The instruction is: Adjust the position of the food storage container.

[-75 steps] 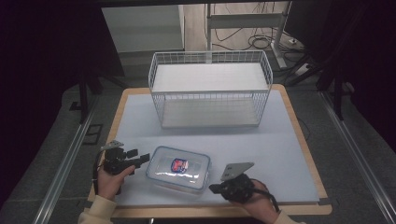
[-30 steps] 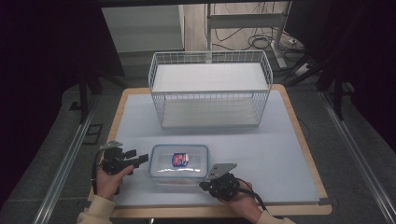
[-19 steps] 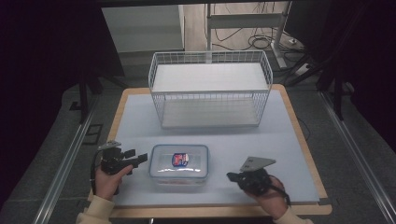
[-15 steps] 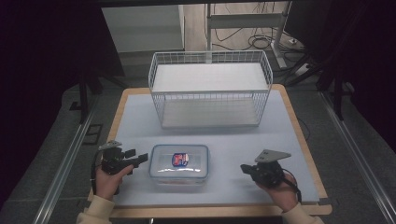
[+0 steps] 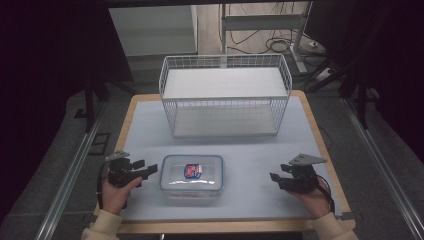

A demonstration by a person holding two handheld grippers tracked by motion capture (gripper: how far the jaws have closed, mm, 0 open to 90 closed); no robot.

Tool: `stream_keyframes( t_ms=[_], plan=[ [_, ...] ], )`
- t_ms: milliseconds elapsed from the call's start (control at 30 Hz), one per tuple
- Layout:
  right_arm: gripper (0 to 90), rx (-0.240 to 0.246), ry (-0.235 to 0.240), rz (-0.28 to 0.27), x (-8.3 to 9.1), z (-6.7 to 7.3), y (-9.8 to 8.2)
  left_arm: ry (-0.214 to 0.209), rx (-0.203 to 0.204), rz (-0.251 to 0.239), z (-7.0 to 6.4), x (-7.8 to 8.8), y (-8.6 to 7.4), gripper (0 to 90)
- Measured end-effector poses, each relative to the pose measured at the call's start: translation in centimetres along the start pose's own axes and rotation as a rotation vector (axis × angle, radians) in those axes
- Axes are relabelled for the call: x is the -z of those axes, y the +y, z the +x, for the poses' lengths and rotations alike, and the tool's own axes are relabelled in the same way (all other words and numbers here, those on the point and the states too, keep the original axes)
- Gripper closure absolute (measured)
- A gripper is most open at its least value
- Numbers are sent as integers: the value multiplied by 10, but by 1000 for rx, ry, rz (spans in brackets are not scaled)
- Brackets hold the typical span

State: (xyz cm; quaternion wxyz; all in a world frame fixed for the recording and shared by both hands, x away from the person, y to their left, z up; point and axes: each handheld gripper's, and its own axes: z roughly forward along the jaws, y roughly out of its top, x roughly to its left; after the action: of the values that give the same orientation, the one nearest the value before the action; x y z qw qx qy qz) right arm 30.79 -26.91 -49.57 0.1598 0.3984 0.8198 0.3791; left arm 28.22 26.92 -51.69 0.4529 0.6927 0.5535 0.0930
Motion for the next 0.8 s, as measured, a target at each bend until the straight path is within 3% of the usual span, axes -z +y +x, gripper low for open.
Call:
stream_keyframes(
  t_ms=[233, 267, 333, 433, 533, 633, 800],
  plan=[
    [256, -26, -21, -25, 2, -3, 1, 9, 11, 6, -1, 4, -2, 324],
    [250, -28, -24, -27, 2, -3, 0, 3, 6, 6, -2, 5, -3, 358],
    [239, -28, -35, -32, 3, -4, 0, -10, 2, 6, -4, 7, -3, 513],
    [236, -37, -42, -35, 3, -5, 0, -20, -33, 32, -6, 10, -4, 696],
    [235, -44, -45, -32, 3, -5, -1, -47, -54, 60, -10, 11, -8, 829],
    [235, -44, -45, -29, 2, -5, -1, -64, -77, 91, -15, 9, -12, 892],
    [234, -45, -45, -26, 1, -3, -1, -105, -109, 139, -25, 1, -15, 895]
  ],
)
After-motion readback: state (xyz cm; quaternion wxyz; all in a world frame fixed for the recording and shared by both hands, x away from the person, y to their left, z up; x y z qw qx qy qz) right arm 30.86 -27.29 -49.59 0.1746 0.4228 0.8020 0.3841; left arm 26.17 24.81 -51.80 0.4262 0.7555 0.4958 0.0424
